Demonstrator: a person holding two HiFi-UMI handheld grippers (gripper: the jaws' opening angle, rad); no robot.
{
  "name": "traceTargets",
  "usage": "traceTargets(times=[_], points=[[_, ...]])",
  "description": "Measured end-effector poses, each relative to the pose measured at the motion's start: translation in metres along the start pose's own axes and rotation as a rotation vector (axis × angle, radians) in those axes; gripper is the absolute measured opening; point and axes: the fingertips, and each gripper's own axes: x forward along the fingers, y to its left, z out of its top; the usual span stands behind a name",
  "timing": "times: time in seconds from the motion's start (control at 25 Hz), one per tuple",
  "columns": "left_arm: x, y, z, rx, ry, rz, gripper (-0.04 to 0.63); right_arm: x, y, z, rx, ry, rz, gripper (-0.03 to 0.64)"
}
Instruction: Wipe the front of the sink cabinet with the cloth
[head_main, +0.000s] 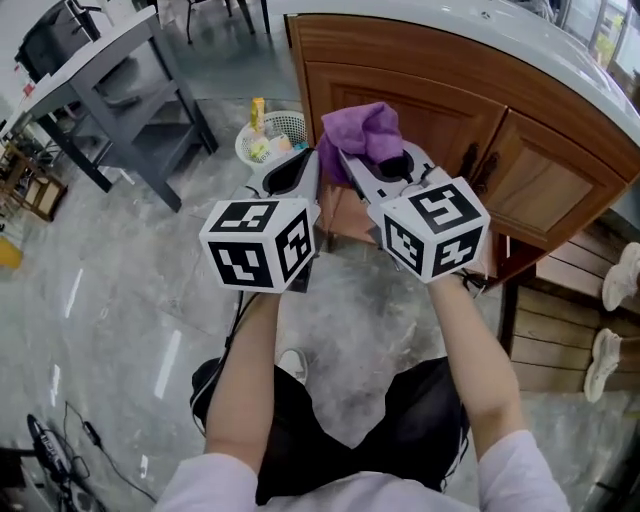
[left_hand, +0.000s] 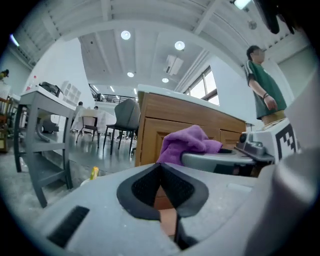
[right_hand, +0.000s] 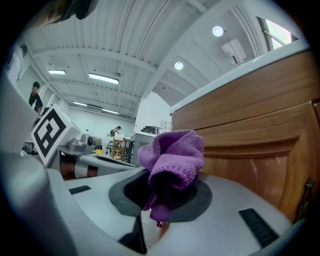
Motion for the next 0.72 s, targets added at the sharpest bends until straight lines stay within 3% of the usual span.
traceTargets(times=[0.28, 0.72], points=[[-0.029, 0.029, -0.001, 0.006, 0.000, 0.065, 0.006, 0.052, 0.018, -0.027, -0.027, 0.045, 0.003, 0.072], [-0.018, 0.008, -0.014, 0.007, 0.031, -0.005, 0.006, 0.049, 0.011, -0.045, -0.058, 0.081, -0.046, 0.072]])
